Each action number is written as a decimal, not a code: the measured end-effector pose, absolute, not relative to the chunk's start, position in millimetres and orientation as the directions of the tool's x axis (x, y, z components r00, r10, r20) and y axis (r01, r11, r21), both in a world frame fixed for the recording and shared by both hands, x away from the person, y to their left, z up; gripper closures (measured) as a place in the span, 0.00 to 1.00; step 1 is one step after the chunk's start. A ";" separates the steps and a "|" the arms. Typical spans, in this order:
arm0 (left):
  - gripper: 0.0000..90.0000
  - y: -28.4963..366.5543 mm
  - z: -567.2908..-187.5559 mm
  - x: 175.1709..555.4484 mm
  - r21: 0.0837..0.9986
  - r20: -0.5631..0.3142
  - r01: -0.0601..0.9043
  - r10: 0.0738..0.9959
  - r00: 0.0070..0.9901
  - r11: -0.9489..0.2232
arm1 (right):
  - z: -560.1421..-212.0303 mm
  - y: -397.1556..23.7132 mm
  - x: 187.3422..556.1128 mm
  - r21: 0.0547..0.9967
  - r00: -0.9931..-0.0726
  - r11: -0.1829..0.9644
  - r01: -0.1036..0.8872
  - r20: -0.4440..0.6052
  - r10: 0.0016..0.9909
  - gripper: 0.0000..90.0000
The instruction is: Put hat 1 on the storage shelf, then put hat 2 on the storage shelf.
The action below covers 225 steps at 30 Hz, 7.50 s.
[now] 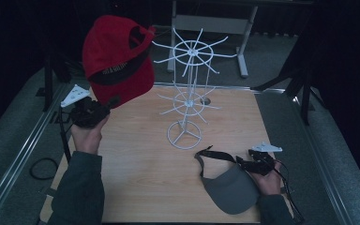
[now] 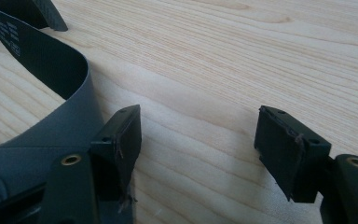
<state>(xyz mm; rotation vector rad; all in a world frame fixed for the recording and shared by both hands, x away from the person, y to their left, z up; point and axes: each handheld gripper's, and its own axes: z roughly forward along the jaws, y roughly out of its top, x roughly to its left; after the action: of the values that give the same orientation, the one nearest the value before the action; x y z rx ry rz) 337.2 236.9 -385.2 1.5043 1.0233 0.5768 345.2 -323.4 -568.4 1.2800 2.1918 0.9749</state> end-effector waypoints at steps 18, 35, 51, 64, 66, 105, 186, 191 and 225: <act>0.95 226.2 -385.5 338.3 0.961 -0.139 0.276 0.839 0.526 -0.013 | -568.4 -323.4 345.2 0.746 -0.488 0.331 0.578 -0.008 0.873 0.35; 0.95 215.4 -422.2 343.3 0.927 -0.065 0.355 0.879 0.472 -0.122 | -568.4 -323.5 345.2 0.746 -0.489 0.331 0.578 -0.008 0.872 0.35; 0.94 211.1 -454.9 342.1 0.895 -0.079 0.418 0.867 0.492 -0.156 | -568.4 -323.4 345.1 0.745 -0.488 0.331 0.579 -0.008 0.873 0.35; 0.65 220.1 -459.8 336.1 0.893 -0.076 0.419 0.863 0.499 -0.163 | -568.4 -323.4 345.1 0.745 -0.489 0.331 0.579 -0.008 0.873 0.35; 0.63 222.0 -460.7 335.1 0.895 -0.086 0.419 0.863 0.497 -0.152 | -568.4 -323.4 345.1 0.745 -0.488 0.330 0.579 -0.008 0.873 0.35; 0.58 250.8 -489.3 311.3 0.875 -0.115 0.468 0.884 0.454 -0.126 | -523.9 -293.1 339.7 0.743 -0.640 0.456 0.489 -0.050 0.767 1.00; 0.58 247.0 -501.0 314.0 0.863 -0.155 0.494 0.875 0.458 -0.105 | -529.3 -202.4 407.1 0.376 -0.905 0.869 0.321 -0.149 0.398 0.73; 0.58 247.7 -502.5 313.9 0.862 -0.158 0.496 0.876 0.456 -0.103 | -532.1 -198.8 413.5 0.348 -0.912 0.876 0.333 -0.115 0.393 0.78; 0.58 250.9 -530.4 307.6 0.846 -0.157 0.526 0.903 0.401 -0.086 | -467.9 -232.4 396.5 0.788 -0.625 0.522 0.328 -0.233 0.745 0.98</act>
<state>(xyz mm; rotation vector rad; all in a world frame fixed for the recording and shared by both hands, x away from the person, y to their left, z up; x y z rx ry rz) 307.6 250.9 -530.4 1.7475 1.2509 0.5192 396.5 -232.4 -467.9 0.8701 2.2034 0.9759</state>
